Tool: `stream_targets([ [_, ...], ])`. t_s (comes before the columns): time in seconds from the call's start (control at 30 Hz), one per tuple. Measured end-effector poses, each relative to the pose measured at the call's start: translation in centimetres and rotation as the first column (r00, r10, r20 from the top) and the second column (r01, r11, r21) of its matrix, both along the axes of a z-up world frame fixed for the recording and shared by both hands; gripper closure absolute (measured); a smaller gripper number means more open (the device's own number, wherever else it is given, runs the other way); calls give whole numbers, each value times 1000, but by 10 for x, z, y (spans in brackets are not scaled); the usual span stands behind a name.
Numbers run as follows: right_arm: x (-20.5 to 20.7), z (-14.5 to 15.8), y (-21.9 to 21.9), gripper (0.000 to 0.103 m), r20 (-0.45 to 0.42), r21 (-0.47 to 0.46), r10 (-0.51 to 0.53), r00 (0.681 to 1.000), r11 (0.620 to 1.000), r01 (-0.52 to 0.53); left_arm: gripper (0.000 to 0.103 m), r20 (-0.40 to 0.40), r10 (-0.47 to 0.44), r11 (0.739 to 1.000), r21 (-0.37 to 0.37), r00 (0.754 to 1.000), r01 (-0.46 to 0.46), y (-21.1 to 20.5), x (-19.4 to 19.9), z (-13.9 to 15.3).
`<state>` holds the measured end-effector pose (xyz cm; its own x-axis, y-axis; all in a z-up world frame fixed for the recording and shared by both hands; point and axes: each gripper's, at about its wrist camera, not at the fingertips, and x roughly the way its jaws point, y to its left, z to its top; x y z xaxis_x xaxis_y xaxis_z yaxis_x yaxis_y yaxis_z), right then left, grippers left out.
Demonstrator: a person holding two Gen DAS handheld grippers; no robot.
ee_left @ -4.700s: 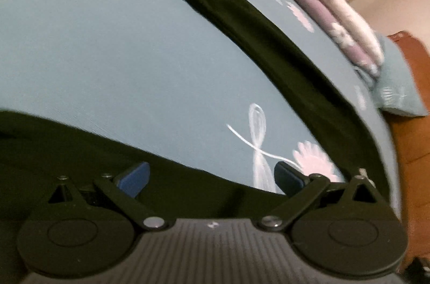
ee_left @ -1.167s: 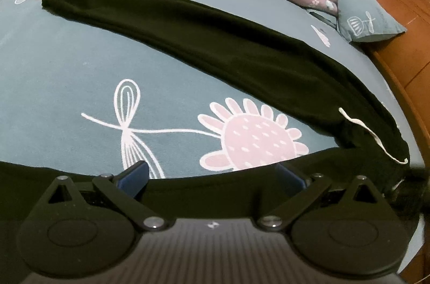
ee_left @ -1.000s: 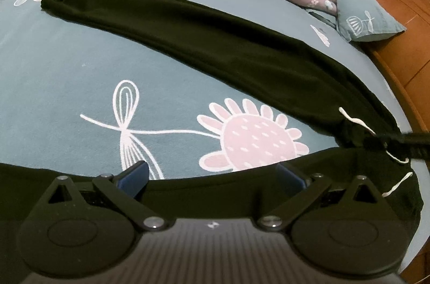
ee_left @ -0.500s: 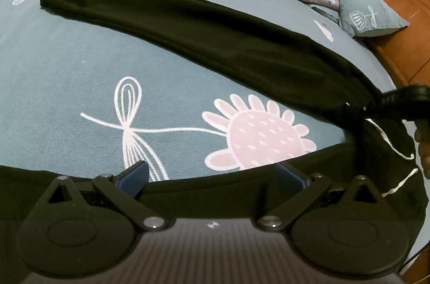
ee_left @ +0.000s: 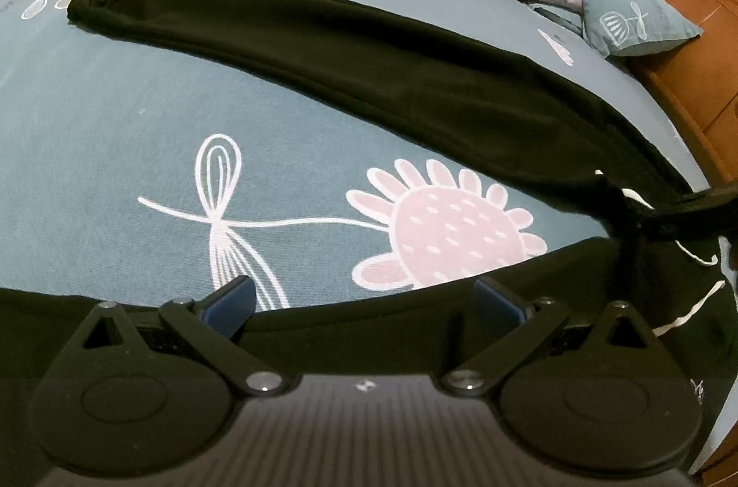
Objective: Fold clothes
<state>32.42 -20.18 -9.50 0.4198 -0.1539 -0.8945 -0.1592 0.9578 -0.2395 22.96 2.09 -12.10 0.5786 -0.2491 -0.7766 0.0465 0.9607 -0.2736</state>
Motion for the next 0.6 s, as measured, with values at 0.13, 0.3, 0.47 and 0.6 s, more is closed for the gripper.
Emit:
stream_targets([
  [0.13,20,3,-28,98,40,183,-158,987,972,149,3,2,-4,1000,5,1000,4,-1,0,0],
  [0.3,8,10,-51,79,36,304,-196,980,936,176,3,1,0,1000,-8,1000,0,1,-1,1],
  [0.47,-34,24,-41,79,128,304,-131,983,949,87,3,4,-5,1000,14,1000,5,-3,-2,0],
  [0.6,-55,-5,-29,79,59,233,-43,997,972,28,3,8,-11,999,30,1000,11,-6,-3,-1],
])
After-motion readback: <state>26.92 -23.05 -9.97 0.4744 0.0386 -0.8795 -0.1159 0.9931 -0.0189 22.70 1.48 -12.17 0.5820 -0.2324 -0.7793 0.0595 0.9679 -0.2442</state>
